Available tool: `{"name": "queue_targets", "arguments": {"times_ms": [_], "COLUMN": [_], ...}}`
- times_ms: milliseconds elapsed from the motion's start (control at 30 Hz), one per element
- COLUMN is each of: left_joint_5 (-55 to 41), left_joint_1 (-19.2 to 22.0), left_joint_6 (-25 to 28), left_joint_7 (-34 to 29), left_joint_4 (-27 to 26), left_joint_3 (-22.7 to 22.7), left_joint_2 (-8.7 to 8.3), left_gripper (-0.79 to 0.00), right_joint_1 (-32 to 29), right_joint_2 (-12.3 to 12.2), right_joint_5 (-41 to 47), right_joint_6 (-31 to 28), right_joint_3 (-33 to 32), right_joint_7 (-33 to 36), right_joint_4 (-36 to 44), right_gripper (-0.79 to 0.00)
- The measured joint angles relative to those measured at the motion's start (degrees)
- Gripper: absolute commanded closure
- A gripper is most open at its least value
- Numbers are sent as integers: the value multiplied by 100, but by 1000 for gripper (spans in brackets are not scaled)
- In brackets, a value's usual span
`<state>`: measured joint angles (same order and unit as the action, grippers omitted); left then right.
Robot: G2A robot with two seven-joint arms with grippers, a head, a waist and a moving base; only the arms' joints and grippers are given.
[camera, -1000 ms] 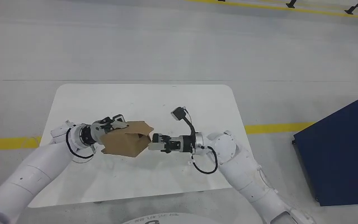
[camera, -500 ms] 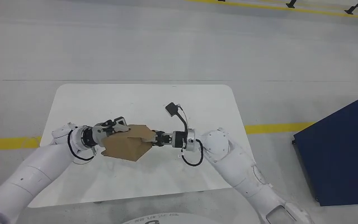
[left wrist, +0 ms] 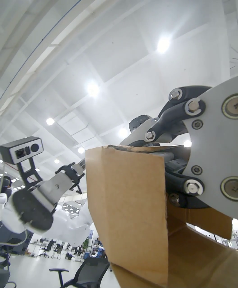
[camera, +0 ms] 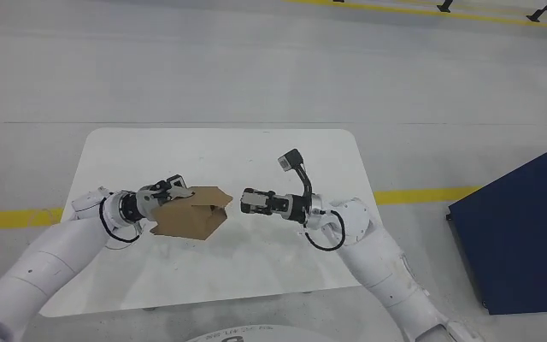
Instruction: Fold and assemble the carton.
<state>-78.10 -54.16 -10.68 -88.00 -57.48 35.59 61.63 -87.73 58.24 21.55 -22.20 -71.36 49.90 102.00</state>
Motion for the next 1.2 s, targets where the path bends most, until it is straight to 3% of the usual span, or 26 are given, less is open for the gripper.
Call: {"name": "queue_targets", "arguments": {"times_ms": [133, 333, 667, 1200], "left_joint_5": [357, 500, 90, 211], "left_joint_1": [96, 150, 86, 81], "left_joint_6": [286, 493, 420, 392], "left_joint_7": [0, 0, 0, 0], "left_joint_4": [198, 181, 93, -50], "left_joint_3": [-133, -255, -138, -223], "left_joint_2": [58, 100, 42, 7], "left_gripper": [0, 0, 0, 0], "right_joint_1": [-43, 111, 382, 664], "right_joint_2": [-6, 36, 65, 126], "right_joint_5": [97, -787, -1685, -2329], "right_joint_6": [60, 650, 1212, 1928], "right_joint_3": [-57, 295, 717, 1107], "right_joint_7": [-21, -407, -299, -474], "right_joint_4": [7, 92, 71, -44], "right_gripper": [-733, -739, -717, -763]}}
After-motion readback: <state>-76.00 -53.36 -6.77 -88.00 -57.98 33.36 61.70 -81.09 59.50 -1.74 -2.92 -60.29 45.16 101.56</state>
